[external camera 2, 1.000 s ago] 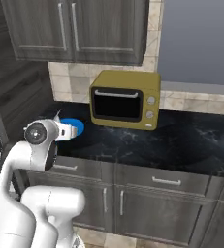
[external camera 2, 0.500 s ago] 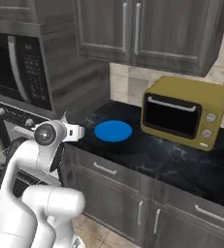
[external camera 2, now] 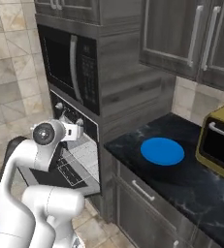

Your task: Place the fish on the bottom rack of the oven, and slide the tray back inside. Close the oven door.

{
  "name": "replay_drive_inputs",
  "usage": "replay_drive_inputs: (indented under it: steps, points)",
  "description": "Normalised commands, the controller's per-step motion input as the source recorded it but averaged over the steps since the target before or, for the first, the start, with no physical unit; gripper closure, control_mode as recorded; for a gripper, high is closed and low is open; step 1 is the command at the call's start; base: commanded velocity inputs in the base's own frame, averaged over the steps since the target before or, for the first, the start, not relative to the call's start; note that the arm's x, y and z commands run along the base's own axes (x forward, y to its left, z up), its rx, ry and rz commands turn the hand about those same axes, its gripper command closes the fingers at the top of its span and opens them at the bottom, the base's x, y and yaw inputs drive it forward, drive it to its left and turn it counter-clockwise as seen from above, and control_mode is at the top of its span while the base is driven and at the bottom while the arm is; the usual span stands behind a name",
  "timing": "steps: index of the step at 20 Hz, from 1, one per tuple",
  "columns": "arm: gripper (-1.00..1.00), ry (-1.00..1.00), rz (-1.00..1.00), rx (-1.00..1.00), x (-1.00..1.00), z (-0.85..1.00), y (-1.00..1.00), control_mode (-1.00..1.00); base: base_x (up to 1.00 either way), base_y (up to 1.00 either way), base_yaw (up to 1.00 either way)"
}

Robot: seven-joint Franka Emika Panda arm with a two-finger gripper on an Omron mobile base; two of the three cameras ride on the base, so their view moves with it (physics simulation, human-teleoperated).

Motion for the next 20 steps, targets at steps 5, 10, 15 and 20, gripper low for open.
replay_drive_inputs:
  steps: [5, 10, 15, 20]
  points:
    - [1.0, 0.0, 0.0, 0.0, 0.0, 0.0, 0.0, 1.0, 0.99, 0.17, 0.41]
    - [1.0, 0.0, 0.0, 0.0, 0.0, 0.0, 0.0, 1.0, 0.31, 0.21, 0.28]
    - [1.0, 0.0, 0.0, 0.0, 0.0, 0.0, 0.0, 1.0, -0.04, 0.38, 0.21]
    - [1.0, 0.0, 0.0, 0.0, 0.0, 0.0, 0.0, 1.0, -0.07, 0.08, 0.15]
